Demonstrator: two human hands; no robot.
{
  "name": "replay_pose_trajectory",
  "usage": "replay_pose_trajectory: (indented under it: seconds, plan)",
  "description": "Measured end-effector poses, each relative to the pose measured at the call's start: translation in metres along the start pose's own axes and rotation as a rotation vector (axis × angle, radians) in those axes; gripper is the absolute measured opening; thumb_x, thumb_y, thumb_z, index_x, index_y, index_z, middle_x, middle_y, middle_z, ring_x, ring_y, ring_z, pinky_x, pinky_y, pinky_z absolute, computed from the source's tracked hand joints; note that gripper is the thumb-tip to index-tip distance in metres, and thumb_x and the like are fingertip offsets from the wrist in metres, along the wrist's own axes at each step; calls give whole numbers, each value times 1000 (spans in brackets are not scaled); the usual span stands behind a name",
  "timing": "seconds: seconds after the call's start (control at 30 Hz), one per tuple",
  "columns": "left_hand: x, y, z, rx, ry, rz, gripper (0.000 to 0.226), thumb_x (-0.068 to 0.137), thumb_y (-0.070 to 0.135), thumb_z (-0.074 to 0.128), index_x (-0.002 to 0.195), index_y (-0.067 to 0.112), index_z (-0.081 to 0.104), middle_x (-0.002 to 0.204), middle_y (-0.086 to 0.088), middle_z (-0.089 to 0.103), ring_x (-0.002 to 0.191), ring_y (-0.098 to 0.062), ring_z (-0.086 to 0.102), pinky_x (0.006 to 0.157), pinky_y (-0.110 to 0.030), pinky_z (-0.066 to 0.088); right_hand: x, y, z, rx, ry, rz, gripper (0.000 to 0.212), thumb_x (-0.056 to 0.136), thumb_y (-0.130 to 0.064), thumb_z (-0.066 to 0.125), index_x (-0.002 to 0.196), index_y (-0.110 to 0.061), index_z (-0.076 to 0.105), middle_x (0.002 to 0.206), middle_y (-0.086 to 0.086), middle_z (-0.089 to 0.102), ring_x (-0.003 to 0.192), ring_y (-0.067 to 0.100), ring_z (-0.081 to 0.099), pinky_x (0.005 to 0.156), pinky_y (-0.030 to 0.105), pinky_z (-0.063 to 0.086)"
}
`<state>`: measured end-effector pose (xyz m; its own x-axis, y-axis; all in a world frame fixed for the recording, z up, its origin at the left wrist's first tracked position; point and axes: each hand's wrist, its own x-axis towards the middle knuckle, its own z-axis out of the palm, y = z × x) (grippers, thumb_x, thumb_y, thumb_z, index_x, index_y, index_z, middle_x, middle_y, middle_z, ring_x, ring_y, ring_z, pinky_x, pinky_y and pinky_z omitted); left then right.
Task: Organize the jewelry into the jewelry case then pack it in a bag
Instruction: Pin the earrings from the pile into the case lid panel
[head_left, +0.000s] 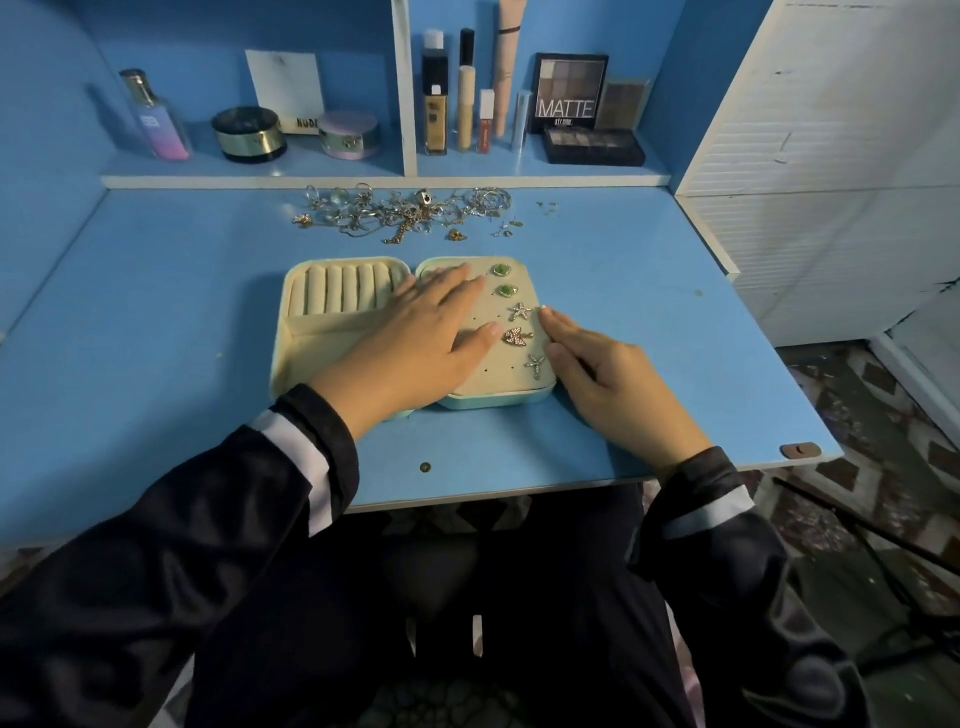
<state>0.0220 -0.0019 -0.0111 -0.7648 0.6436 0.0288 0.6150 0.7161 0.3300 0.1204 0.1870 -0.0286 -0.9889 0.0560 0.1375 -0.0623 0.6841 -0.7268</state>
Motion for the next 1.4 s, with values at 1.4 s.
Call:
replay_pose_trajectory:
  seconds: [1.4]
  plan:
    - [189, -44, -4, -180, 194, 162, 11, 90, 18, 68, 97, 15, 76, 99, -1, 66, 91, -19, 62, 83, -33, 49, 198, 82, -36, -185, 324, 65, 6, 85, -8, 63, 84, -7, 69, 83, 4, 60, 74, 15, 51, 62, 3, 34]
